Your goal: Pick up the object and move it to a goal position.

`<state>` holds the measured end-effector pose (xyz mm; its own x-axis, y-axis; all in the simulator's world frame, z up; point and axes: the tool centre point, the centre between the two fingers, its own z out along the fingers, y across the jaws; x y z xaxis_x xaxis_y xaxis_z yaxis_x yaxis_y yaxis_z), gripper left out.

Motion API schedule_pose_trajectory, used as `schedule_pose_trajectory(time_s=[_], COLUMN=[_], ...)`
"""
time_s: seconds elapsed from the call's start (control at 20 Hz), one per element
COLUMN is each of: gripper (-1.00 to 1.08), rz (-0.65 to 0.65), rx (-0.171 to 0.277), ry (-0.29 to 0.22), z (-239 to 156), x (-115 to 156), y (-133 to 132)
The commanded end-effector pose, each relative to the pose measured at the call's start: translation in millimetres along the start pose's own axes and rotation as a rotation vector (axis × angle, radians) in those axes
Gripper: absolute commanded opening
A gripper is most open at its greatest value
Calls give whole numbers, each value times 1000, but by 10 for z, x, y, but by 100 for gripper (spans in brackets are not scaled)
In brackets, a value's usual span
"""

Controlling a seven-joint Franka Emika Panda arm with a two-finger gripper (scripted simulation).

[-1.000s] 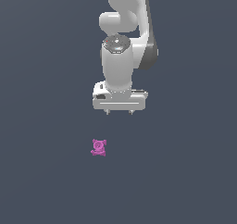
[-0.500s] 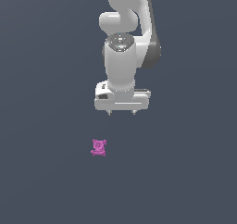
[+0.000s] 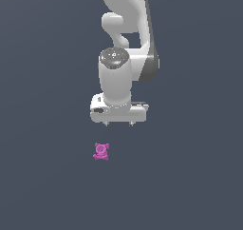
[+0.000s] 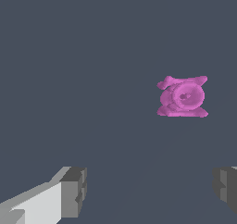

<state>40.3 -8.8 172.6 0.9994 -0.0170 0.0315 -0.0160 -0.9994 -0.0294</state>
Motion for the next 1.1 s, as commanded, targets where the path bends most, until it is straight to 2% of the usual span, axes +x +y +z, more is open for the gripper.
schedule_pose_trajectory(time_s=[0.0, 0.55, 1.05], gripper=[100, 100, 100], rz=[2, 10, 12], rx=[-3, -21, -29], ry=[-4, -23, -31], z=[93, 595, 808], x=[100, 506, 617], y=[102, 624, 835])
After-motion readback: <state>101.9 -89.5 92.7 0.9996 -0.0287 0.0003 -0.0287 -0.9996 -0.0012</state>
